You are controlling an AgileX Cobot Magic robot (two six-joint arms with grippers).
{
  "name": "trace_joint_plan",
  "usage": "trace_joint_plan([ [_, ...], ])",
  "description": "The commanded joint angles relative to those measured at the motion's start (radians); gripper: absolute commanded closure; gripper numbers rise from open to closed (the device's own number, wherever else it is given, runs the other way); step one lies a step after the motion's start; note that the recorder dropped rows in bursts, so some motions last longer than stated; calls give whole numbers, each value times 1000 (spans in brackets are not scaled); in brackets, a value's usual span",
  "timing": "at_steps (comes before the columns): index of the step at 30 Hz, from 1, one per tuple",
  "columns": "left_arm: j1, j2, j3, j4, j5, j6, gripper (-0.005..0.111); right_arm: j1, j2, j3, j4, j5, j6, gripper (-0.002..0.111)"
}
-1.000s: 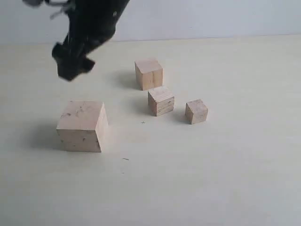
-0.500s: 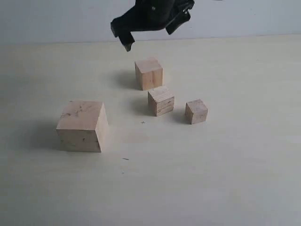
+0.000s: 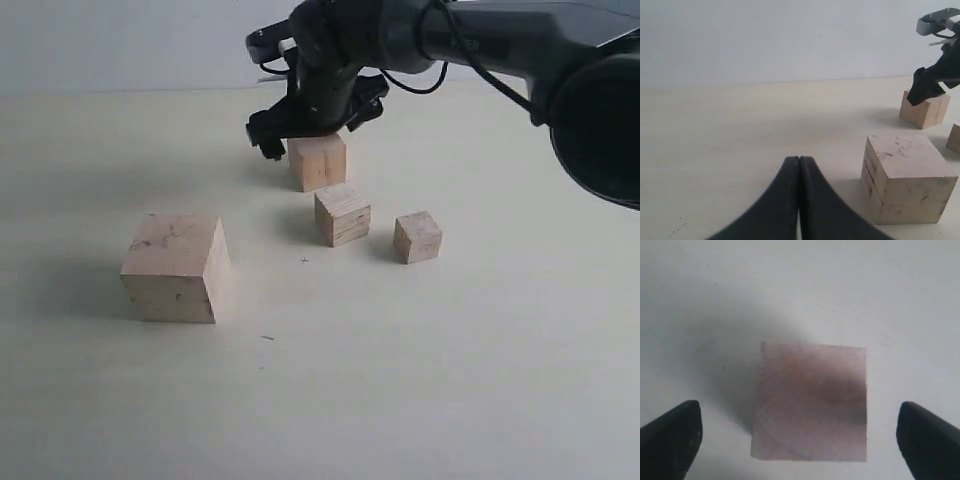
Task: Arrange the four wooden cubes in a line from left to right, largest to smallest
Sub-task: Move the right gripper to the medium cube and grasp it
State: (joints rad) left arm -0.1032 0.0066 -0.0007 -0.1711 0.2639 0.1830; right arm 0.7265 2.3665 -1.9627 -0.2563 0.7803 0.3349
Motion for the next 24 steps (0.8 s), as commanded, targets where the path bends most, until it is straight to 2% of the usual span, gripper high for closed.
trace_joint_plan([
  [1, 2, -7, 1, -9, -3, -3, 107, -70, 20, 1, 132, -58, -2, 3],
  [9, 2, -7, 1, -9, -3, -3, 107, -76, 56, 1, 210, -116, -118, 4],
  [12, 2, -7, 1, -9, -3, -3, 107, -76, 68, 1, 234, -139, -144, 11],
  [13, 2, -7, 1, -9, -3, -3, 107, -76, 68, 1, 234, -139, -147, 18],
  [15, 2, -7, 1, -9, -3, -3, 107, -76, 66, 1, 219, -121, -156, 39],
  [20, 2, -7, 1, -9, -3, -3, 107, -76, -10, 1, 220, -15, -169, 108],
  [24, 2, -7, 1, -9, -3, -3, 107, -76, -135, 1, 224, 98, -276, 108],
])
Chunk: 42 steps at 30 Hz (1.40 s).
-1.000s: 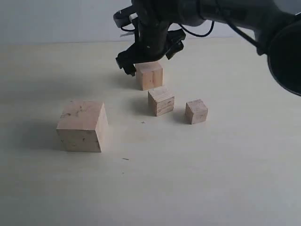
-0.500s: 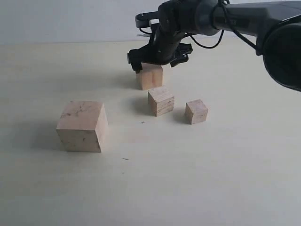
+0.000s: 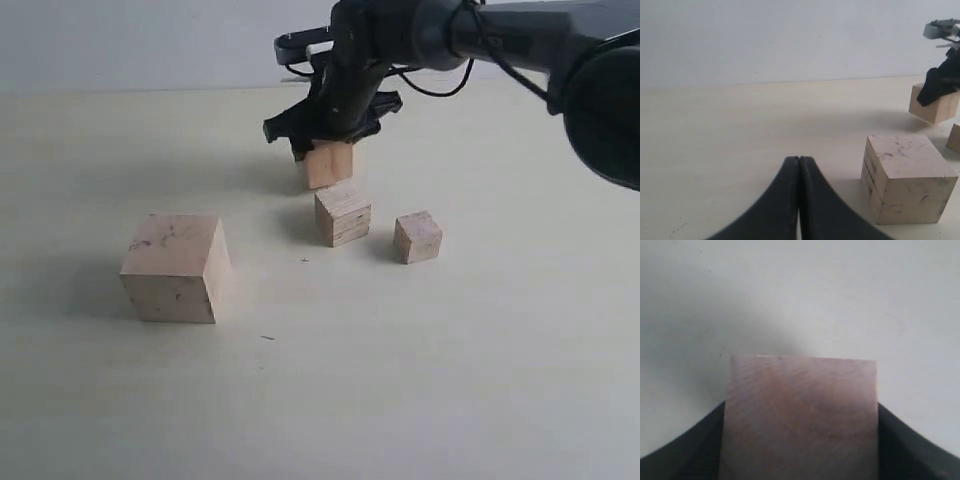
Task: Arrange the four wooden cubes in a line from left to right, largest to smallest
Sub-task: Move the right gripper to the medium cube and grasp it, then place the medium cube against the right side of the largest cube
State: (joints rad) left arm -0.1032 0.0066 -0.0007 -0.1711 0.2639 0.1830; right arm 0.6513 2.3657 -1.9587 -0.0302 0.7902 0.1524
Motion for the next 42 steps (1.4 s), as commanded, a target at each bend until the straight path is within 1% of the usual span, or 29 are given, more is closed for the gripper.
trace_joint_plan([
  [1, 2, -7, 1, -9, -3, -3, 107, -1, -170, -3, 9, 122, -118, 108],
  [4, 2, -7, 1, -9, -3, -3, 107, -1, -269, -3, 77, 195, -205, 108],
  [6, 2, -7, 1, -9, -3, -3, 107, -1, -321, 2, 168, 232, -285, 108],
  [8, 2, -7, 1, -9, -3, -3, 107, -1, -375, 43, 308, 234, -430, 108],
  [10, 2, -7, 1, -9, -3, -3, 107, -1, -423, 128, 463, 229, -615, 108],
  [12, 2, -7, 1, -9, -3, -3, 107, -1, -457, 216, 580, 229, -765, 108],
  [13, 2, -7, 1, -9, -3, -3, 107, -1, -473, 288, 630, 227, -865, 108],
  [18, 2, -7, 1, -9, -3, -3, 107, 2, -480, 529, 769, 130, -1170, 108],
  [21, 2, -7, 1, -9, -3, -3, 107, 24, -452, 596, 799, 79, -1310, 108],
  [24, 2, -7, 1, -9, -3, -3, 107, 63, -412, 605, 785, 51, -1334, 108],
  [30, 2, -7, 1, -9, -3, -3, 107, 121, -301, 605, 681, 25, -1389, 108],
  [33, 2, -7, 1, -9, -3, -3, 107, 140, -259, 605, 681, 15, -1435, 108],
  [38, 2, -7, 1, -9, -3, -3, 107, 163, -234, 605, 685, -114, -1469, 108],
  [42, 2, -7, 1, -9, -3, -3, 107, 163, -232, 603, 681, -175, -1469, 108],
])
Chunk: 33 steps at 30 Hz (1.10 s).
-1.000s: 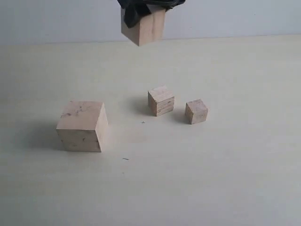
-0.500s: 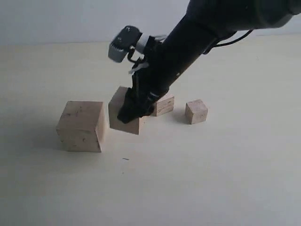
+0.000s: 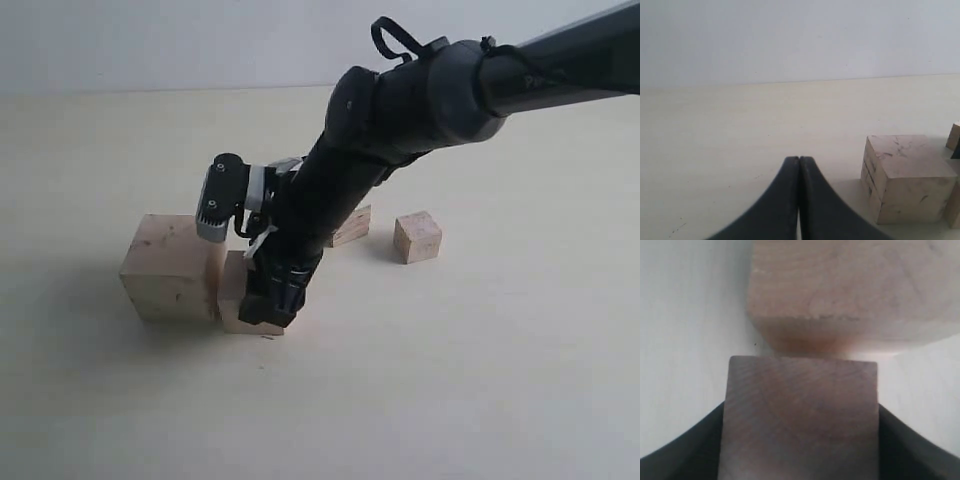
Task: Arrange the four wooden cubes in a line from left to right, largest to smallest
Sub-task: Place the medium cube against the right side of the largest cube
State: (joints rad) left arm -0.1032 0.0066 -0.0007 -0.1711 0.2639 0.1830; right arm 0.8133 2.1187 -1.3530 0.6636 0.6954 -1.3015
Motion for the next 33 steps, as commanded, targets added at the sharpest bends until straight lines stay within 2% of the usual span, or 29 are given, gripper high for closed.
trace_joint_plan([
  [1, 2, -7, 1, -9, -3, -3, 107, 1, 15, -3, -13, -88, -28, 108],
  [9, 2, -7, 1, -9, -3, -3, 107, 1, 53, -4, 45, -87, -194, 108],
  [31, 2, -7, 1, -9, -3, -3, 107, 1, 59, -30, 80, -125, -197, 108],
  [33, 2, -7, 1, -9, -3, -3, 107, 1, 59, -30, 82, -130, -197, 104],
])
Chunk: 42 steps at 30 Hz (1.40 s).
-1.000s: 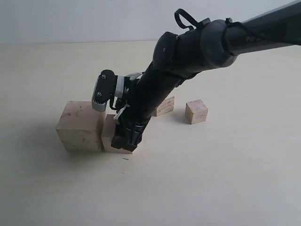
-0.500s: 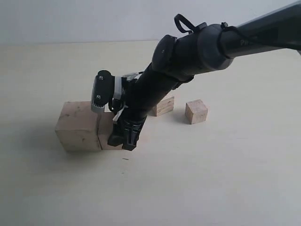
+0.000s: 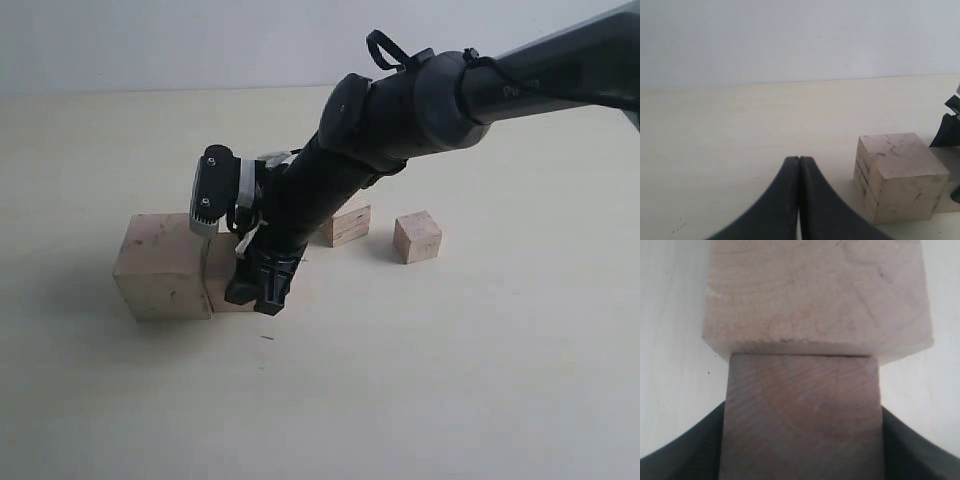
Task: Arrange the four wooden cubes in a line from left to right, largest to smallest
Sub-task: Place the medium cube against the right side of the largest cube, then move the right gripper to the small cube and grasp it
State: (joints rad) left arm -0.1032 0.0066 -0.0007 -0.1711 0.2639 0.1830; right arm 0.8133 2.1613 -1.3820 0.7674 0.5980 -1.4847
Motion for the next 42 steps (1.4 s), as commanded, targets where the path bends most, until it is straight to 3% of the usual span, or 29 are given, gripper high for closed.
trace_joint_plan([
  [1, 2, -7, 1, -9, -3, -3, 107, 1, 16, -1, -20, -37, -14, 102],
  [11, 2, -7, 1, -9, -3, -3, 107, 1, 16, -1, -18, -40, -7, 50],
  [17, 2, -7, 1, -9, -3, -3, 107, 1, 16, -1, -8, -43, -7, 33],
  [25, 2, -7, 1, -9, -3, -3, 107, 1, -33, -1, 33, -97, -3, 29],
  [32, 2, -7, 1, -9, -3, -3, 107, 1, -240, -1, 24, -56, 214, 29],
  [35, 2, -7, 1, -9, -3, -3, 107, 1, -333, -1, -68, 11, 254, 29],
  [37, 2, -7, 1, -9, -3, -3, 107, -8, -409, -1, -212, 10, 424, 29],
  [42, 2, -7, 1, -9, -3, -3, 107, -71, -460, -1, -630, -28, 1142, 29],
])
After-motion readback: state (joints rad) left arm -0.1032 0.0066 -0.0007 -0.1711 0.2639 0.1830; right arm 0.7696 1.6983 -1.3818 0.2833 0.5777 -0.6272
